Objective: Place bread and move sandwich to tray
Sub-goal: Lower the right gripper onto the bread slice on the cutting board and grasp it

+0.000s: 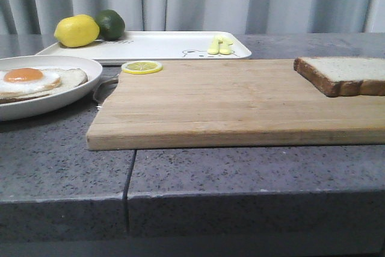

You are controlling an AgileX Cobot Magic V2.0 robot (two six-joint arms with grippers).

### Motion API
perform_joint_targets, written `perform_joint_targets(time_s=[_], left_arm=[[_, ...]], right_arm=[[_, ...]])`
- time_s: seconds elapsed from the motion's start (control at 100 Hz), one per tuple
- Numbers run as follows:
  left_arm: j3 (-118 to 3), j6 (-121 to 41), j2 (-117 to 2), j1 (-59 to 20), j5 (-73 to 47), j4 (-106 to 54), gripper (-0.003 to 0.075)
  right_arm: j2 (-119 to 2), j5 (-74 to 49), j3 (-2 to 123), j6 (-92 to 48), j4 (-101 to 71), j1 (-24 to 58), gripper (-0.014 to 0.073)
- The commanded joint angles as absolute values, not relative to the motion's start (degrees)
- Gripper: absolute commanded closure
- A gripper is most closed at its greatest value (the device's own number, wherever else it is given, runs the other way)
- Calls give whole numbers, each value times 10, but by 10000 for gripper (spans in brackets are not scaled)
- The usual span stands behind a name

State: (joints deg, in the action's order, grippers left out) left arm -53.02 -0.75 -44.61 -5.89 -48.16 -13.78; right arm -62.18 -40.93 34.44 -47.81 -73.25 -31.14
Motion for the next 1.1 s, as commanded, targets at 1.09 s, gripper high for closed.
perform_joint_targets(time_s=[1.09], left_arm=[[-550,-8,-445,-62,-443,-146,207]], right_arm=[[-748,-474,358,-544,-831,-312,12]])
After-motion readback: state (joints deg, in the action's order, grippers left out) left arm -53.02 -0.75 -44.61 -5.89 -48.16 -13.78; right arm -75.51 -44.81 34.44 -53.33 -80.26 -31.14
